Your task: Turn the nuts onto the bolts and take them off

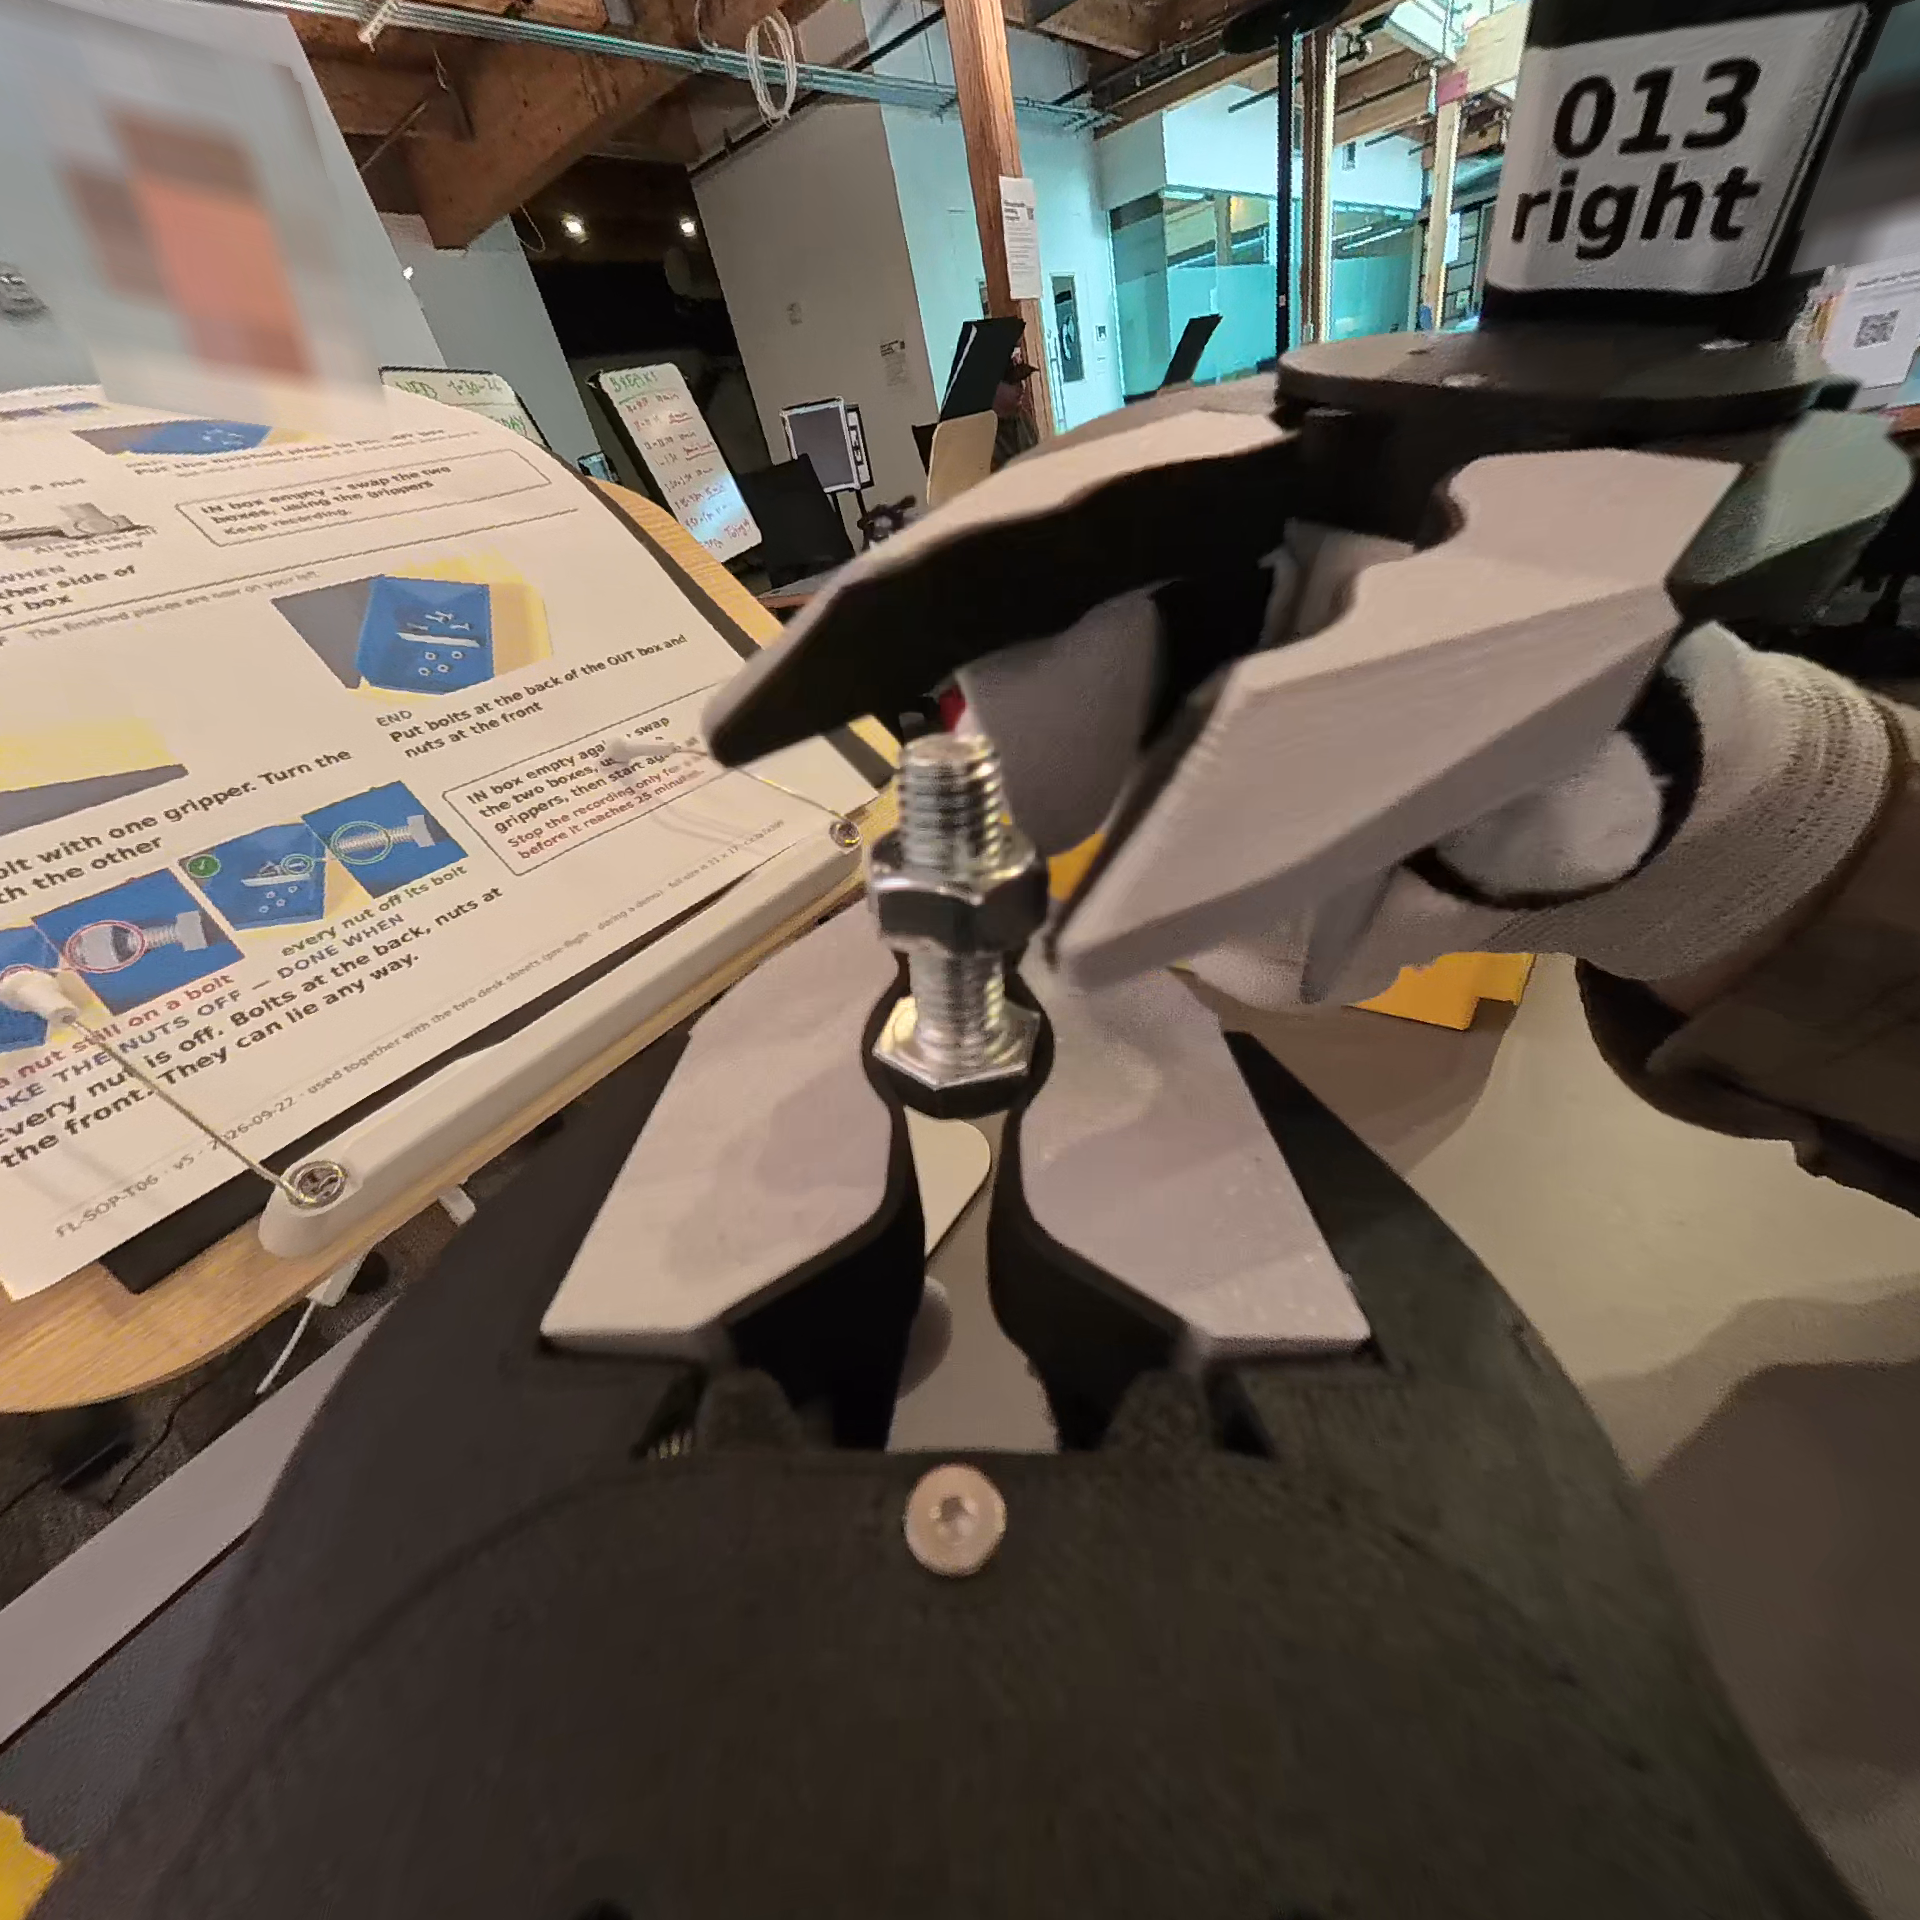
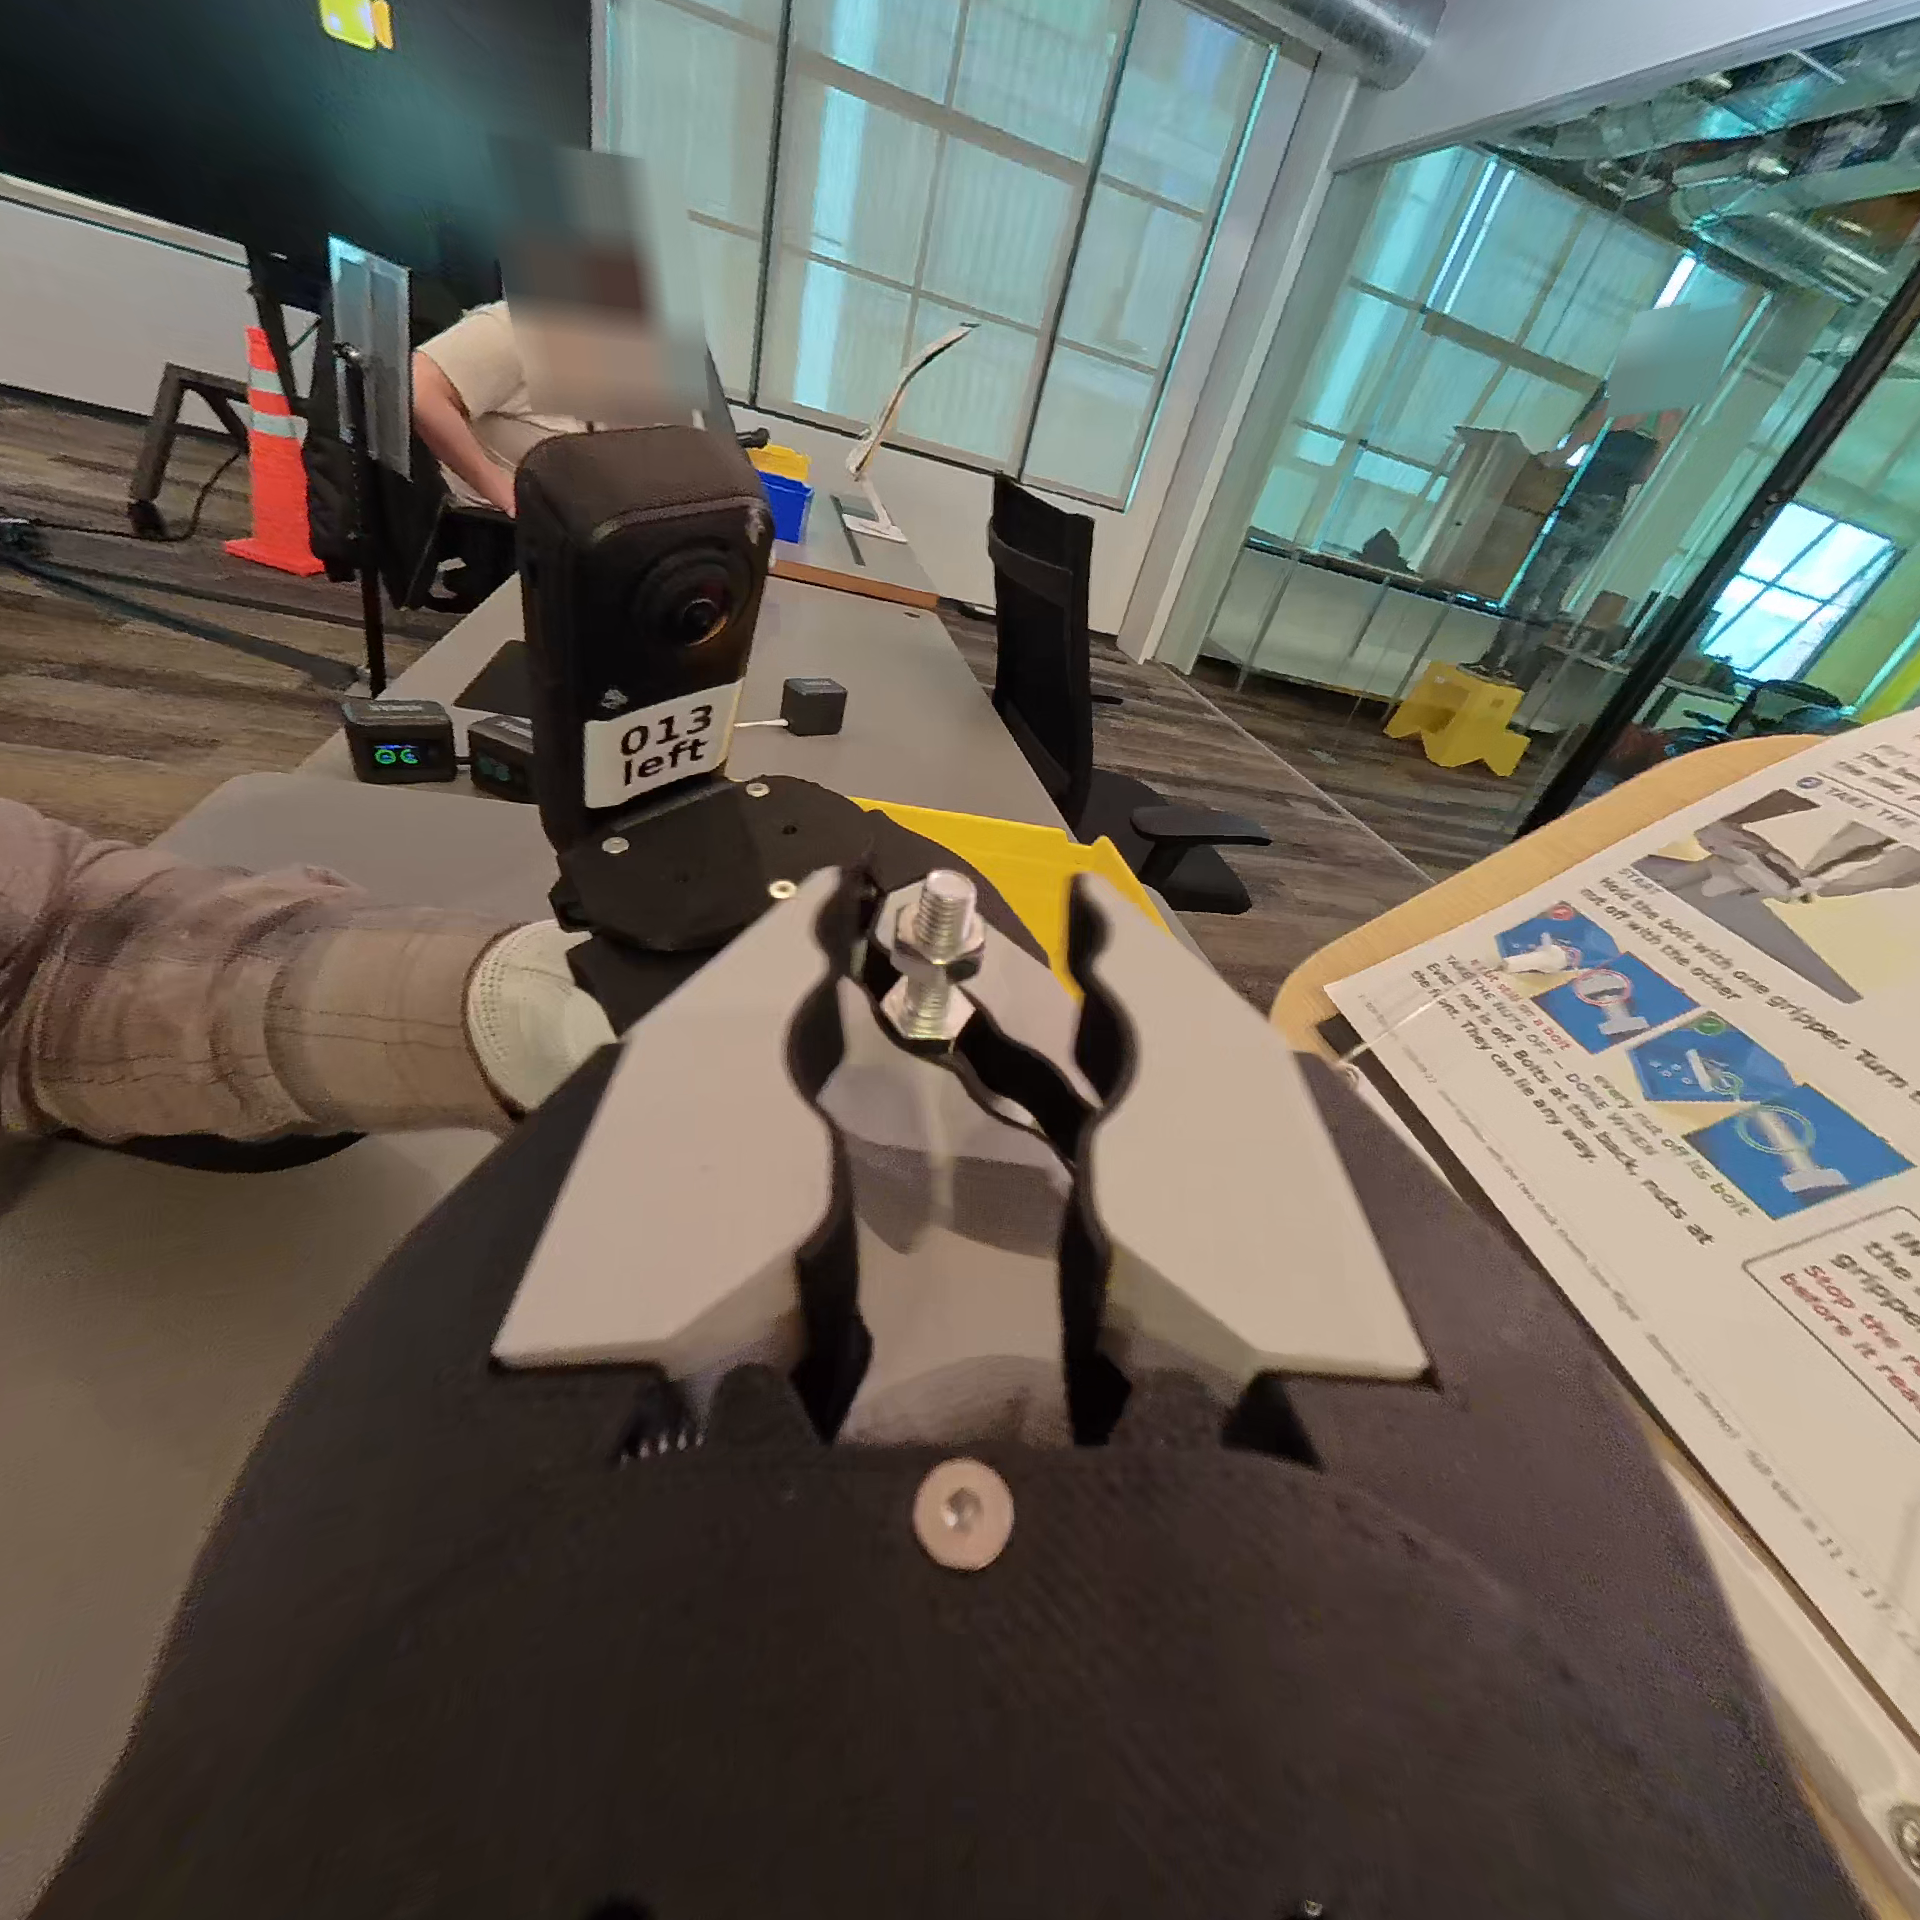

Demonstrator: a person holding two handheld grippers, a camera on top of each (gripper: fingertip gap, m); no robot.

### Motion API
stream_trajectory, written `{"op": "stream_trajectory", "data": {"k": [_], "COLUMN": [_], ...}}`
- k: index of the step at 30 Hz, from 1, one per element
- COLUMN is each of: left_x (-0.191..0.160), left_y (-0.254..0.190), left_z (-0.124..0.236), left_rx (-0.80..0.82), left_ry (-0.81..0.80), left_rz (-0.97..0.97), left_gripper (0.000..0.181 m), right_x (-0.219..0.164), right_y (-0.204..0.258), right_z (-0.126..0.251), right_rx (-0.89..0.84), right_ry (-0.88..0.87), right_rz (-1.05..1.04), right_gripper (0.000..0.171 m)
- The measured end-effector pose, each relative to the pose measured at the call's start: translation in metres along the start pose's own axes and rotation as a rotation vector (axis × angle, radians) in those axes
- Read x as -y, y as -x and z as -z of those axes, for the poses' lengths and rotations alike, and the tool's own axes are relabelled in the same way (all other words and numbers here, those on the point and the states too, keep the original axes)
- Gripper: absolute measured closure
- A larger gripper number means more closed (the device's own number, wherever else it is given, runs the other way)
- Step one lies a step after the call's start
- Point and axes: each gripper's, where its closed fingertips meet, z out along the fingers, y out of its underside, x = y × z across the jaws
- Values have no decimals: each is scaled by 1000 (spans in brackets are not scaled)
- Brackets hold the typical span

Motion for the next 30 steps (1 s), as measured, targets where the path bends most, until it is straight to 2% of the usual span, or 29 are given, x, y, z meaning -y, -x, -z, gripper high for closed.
{"op": "stream_trajectory", "data": {"k": [1, 9, 10, 11, 14, 18, 21, 24, 27, 28, 30], "left_x": [1, 4, 6, 10, 15, 10, 9, 13, 16, 15, 15], "left_y": [1, 1, 2, 3, 4, 1, -2, -4, 0, 1, -1], "left_z": [0, 2, 3, 6, 8, 4, 2, 4, 7, 7, 7], "left_rx": [7, 4, 0, -1, 2, 2, -5, -5, -1, 0, -14], "left_ry": [-8, -39, -54, -75, -86, -71, -68, -82, -93, -95, -102], "left_rz": [5, 22, 37, 41, 28, 29, 26, 17, 14, 24, 24], "left_gripper": [172, 172, 172, 172, 172, 172, 172, 172, 174, 174, 174], "right_x": [-1, -7, -8, -11, -22, 6, -3, -5, -12, -7, 0], "right_y": [-3, -14, -23, -44, -79, -31, -16, -25, -61, -64, -40], "right_z": [2, 10, 14, 24, 49, 31, 13, 13, 32, 38, 36], "right_rx": [-8, -19, -56, -151, -277, -54, -49, -75, -224, -233, -88], "right_ry": [12, 22, 26, 38, 56, -39, 43, 23, 40, 0, -6], "right_rz": [-1, -30, -43, -59, -107, -87, -19, -64, -117, -105, -103], "right_gripper": [121, 122, 123, 140, 135, 104, 97, 97, 117, 112, 107]}}
